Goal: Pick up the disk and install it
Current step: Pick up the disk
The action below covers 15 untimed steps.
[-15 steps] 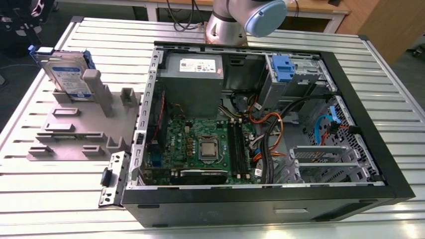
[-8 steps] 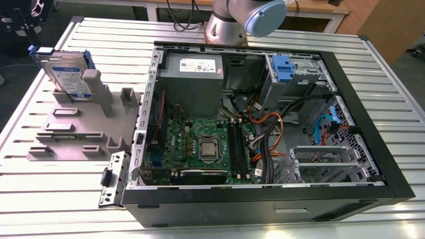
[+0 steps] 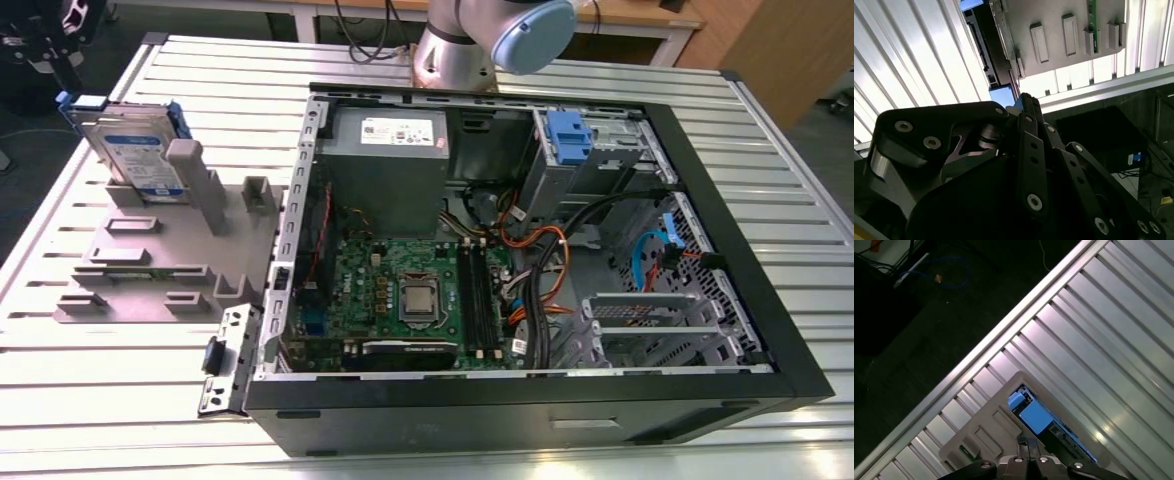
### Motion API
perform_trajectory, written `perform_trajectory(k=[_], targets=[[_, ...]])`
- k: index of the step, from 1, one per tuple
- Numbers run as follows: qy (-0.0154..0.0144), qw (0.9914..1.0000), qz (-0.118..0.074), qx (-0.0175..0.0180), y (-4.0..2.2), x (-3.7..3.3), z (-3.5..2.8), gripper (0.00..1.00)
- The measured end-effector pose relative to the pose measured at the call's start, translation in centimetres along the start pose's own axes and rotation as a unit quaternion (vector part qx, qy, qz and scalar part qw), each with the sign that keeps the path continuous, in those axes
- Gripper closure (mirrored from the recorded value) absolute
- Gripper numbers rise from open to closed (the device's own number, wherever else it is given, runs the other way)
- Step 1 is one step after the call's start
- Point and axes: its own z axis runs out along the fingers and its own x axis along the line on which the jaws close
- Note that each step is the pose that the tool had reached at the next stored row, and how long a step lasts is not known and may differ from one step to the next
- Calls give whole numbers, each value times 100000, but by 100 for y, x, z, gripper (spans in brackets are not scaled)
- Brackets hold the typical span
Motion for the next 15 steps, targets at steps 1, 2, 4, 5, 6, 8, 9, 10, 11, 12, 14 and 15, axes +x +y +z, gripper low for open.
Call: perform_trajectory(k=[1, 2, 4, 5, 6, 8, 9, 10, 11, 12, 14, 15], targets=[[17, 99999, -395, 17, 0, 0, 0, 89], [31, 99997, -803, 34, 0, 0, 0, 89], [67, 99986, -1681, 73, 0, 0, 0, 89], [86, 99978, -2107, 90, 0, 0, 0, 89], [104, 99967, -2564, 111, 0, 0, 0, 89], [140, 99942, -3398, 145, 0, 0, 0, 89], [150, 99931, -3707, 160, 0, 0, 1, 89], [162, 99922, -3948, 171, 0, 0, 1, 89], [173, 99910, -4242, 185, 0, 0, 2, 89], [191, 99895, -4580, 199, 0, 0, 2, 89], [166, 99865, -5175, 281, 0, 0, 4, 89], [20, 99855, -5369, 450, 1, 0, 8, 89]])
